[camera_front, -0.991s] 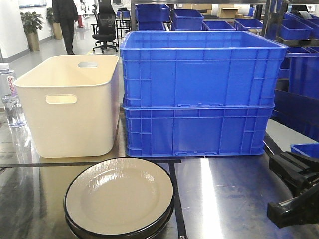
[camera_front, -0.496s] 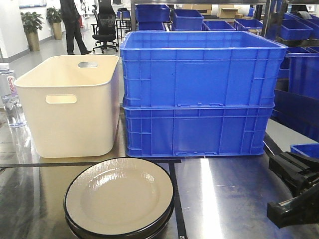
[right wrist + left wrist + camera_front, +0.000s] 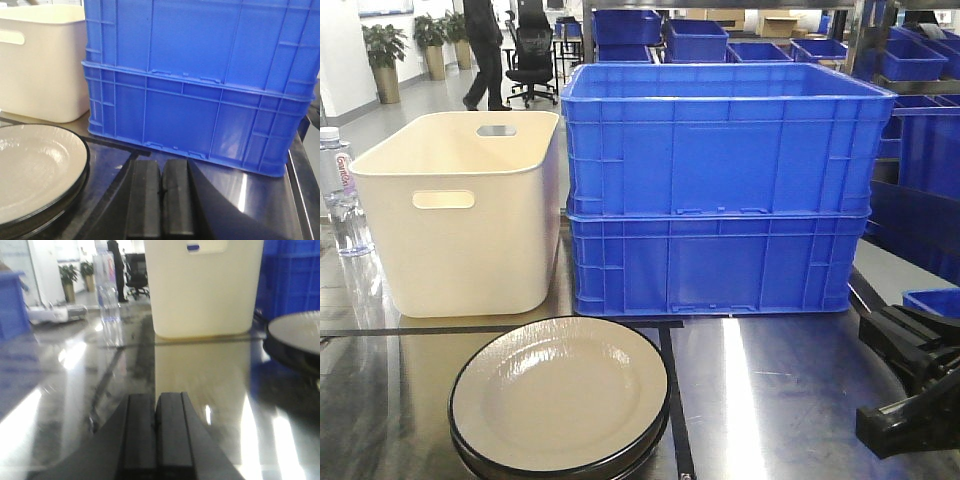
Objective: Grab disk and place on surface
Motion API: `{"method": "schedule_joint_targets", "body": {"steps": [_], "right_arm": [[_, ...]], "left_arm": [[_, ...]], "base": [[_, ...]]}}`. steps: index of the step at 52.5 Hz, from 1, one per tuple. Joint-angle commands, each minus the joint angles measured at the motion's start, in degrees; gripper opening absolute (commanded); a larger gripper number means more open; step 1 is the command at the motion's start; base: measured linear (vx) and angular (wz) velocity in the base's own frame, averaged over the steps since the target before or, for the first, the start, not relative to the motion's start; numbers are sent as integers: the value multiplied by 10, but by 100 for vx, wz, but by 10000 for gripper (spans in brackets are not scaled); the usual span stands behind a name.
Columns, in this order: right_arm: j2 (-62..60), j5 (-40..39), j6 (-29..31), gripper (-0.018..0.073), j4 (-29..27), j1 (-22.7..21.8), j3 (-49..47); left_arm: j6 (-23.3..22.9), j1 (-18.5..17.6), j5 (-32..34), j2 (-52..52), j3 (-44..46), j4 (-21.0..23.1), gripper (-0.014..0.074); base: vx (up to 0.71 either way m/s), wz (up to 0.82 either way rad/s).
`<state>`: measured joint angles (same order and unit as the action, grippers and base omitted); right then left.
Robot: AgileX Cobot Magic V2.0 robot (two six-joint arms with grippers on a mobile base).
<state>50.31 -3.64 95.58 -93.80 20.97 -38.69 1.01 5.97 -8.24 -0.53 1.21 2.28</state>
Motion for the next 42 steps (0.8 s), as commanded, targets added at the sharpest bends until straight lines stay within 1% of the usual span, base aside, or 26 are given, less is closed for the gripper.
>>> {"method": "schedule_joint_targets", "body": {"steps": [1, 2, 5, 6, 10, 15, 42], "right_arm": [[-7, 4, 3, -9, 2, -1, -18], [-5, 4, 3, -9, 2, -1, -18], [-4, 4, 3, -9, 2, -1, -18], [-4, 4, 3, -9, 2, -1, -18], [-2, 4, 3, -9, 2, -1, -18], [-2, 4, 3, -9, 2, -1, -18], [-2, 5, 3, -9, 2, -1, -18]], "left_arm": [[-10, -23, 95, -11, -32, -6, -2], [-13, -27, 108, -11, -41, -6, -2], [-6, -39, 64, -9, -35, -15, -2], [-3, -43, 63, -9, -35, -23, -2], [9, -48, 59, -9, -36, -23, -2], [8, -48, 61, -9, -36, -16, -2], [8, -48, 61, -9, -36, -17, -2]], "base": [[0, -1], [0, -2], [0, -2], [0, -1], [0, -1], [0, 0], [0, 0]]}}
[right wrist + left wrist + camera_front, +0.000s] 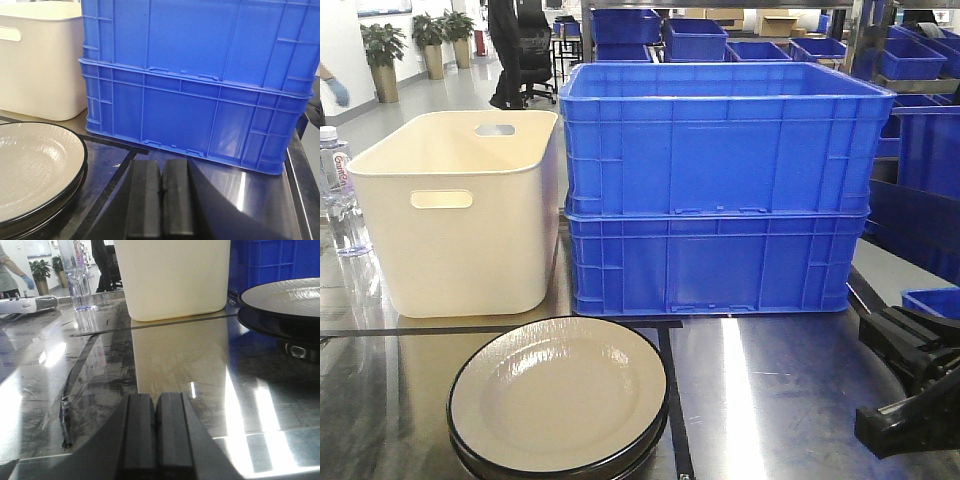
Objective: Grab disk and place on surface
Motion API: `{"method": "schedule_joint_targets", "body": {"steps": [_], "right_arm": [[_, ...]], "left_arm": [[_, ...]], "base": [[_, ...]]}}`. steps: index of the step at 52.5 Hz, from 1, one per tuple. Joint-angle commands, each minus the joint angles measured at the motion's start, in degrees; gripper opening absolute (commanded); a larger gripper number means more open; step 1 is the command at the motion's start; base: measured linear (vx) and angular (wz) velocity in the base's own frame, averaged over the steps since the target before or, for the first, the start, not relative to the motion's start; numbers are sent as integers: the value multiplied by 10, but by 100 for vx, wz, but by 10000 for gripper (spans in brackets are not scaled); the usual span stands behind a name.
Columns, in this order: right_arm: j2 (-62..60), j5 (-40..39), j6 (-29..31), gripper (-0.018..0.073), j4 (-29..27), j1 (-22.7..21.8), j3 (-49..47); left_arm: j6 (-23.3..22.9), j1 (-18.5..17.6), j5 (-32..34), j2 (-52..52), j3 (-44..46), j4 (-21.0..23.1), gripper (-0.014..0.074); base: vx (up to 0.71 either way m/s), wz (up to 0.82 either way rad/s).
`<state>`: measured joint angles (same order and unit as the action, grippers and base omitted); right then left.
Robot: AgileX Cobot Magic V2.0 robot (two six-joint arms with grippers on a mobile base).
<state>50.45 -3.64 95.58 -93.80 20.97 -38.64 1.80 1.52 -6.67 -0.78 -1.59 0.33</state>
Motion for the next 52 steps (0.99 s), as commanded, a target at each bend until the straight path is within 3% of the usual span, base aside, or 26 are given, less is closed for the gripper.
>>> {"method": "schedule_joint_targets", "body": {"steps": [1, 21, 27, 30, 33, 40, 43, 46, 52], "right_arm": [[-3, 5, 3, -9, 2, -1, -19], [-3, 5, 0, -9, 0, -1, -19], [6, 18, -53, -9, 25, -1, -19], [8, 18, -131, -9, 102, -1, -19], [9, 18, -251, -9, 223, -1, -19], [10, 22, -605, -9, 568, -1, -19], [10, 27, -736, -9, 717, -3, -19], [1, 33, -844, -9, 830, -10, -12], [-58, 42, -962, -9, 920, -46, 31]], "left_arm": [[0, -4, 45, -7, -8, 3, -2], [0, -4, 45, -7, -8, 3, -2], [0, -4, 45, -7, -8, 3, -2], [0, -4, 45, -7, -8, 3, -2], [0, -4, 45, -7, -8, 3, -2], [0, -4, 45, -7, -8, 3, -2], [0, -4, 45, -7, -8, 3, -2], [0, -4, 45, -7, -8, 3, -2], [0, -4, 45, -7, -8, 3, -2]], "base": [[0, 0], [0, 0], [0, 0], [0, 0], [0, 0], [0, 0], [0, 0], [0, 0], [0, 0]]}}
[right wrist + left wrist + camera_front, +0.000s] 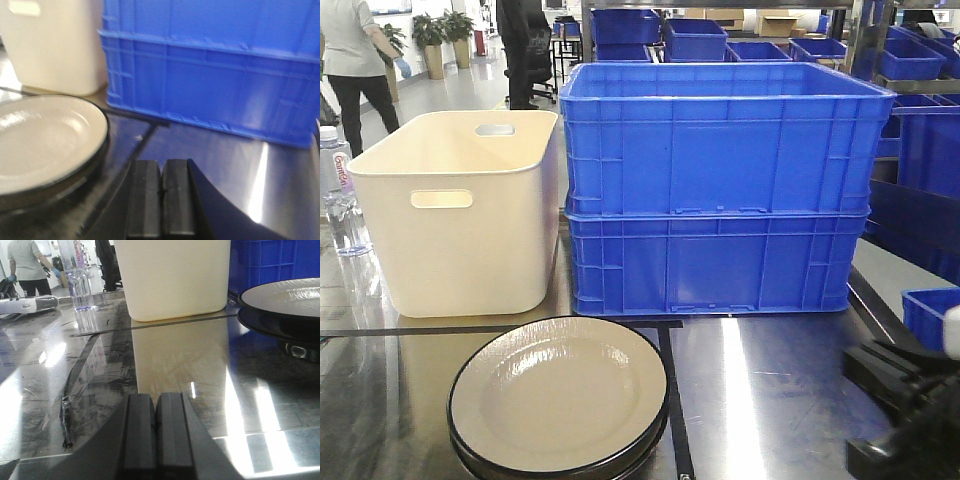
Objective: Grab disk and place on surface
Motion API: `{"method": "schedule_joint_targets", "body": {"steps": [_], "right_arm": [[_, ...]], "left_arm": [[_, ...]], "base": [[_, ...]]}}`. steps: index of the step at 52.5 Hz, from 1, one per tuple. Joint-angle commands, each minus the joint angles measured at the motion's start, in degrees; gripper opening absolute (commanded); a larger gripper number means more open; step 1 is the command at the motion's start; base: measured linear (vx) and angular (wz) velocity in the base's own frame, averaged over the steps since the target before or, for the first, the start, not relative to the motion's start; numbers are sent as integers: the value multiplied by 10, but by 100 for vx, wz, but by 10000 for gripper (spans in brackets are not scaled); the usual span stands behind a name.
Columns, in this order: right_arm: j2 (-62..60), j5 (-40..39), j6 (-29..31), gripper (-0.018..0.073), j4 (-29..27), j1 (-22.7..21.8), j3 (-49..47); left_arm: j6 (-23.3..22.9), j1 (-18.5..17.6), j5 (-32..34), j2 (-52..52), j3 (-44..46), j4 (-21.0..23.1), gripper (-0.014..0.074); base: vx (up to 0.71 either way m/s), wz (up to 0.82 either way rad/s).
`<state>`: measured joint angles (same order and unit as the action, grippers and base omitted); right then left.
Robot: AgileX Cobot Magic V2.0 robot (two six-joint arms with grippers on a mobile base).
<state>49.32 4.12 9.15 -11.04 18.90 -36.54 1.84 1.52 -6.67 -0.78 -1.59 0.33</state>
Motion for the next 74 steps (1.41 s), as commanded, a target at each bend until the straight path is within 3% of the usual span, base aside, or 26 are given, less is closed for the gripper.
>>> {"method": "schedule_joint_targets", "body": {"steps": [1, 13, 25, 29, 36, 74], "right_arm": [[-62, -41, -110, -9, 100, -37, 25], [-251, -81, -133, -9, 130, -129, 225], [-444, -75, -136, -9, 124, -135, 396], [-503, -11, -137, -9, 124, -135, 393], [-497, 7, -136, -9, 124, -135, 393], [-497, 10, -136, -9, 124, -135, 393]], "left_arm": [[-1, -4, 45, -7, -8, 3, -2], [-1, -4, 45, -7, -8, 3, -2], [-1, -4, 45, -7, -8, 3, -2], [-1, -4, 45, -7, -8, 3, -2], [-1, -4, 46, -6, -8, 2, -2], [-1, -4, 45, -6, -8, 2, -2]], "base": [[0, 0], [0, 0], [0, 0], [0, 0], [0, 0], [0, 0]]}}
